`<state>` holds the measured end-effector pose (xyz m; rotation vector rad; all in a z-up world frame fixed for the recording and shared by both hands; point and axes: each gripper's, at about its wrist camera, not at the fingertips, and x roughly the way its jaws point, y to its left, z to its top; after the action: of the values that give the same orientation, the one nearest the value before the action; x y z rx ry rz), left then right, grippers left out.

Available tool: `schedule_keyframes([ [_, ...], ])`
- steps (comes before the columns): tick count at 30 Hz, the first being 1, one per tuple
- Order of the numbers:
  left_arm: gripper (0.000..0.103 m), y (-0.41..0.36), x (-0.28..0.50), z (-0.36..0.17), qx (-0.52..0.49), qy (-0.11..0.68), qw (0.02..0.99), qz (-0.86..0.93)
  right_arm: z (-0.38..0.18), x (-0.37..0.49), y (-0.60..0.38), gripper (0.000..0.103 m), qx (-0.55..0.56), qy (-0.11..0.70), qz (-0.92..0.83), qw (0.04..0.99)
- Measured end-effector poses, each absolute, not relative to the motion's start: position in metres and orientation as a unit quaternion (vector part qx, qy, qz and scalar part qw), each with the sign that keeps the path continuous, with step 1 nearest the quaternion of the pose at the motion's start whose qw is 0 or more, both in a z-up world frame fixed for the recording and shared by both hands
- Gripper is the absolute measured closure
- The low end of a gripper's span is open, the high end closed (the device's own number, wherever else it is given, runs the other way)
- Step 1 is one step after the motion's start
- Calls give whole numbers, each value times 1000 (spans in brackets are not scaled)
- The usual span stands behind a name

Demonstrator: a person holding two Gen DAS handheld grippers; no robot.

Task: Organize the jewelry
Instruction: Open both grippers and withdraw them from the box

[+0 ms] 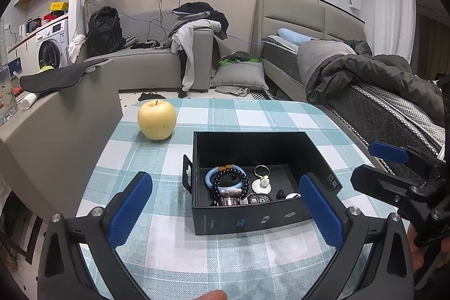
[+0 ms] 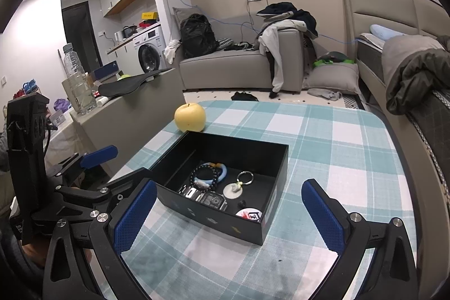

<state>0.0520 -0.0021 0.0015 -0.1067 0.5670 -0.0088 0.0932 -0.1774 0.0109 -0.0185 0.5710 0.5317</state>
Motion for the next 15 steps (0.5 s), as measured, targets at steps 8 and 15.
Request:
schedule_keyframes([
  [8, 1, -3, 50, 5, -45, 268, 962, -7, 12, 90, -176, 0, -16, 273, 261, 926],
  [15, 1, -3, 49, 6, -47, 264, 963, -6, 12, 90, -174, 0, -21, 272, 263, 925],
])
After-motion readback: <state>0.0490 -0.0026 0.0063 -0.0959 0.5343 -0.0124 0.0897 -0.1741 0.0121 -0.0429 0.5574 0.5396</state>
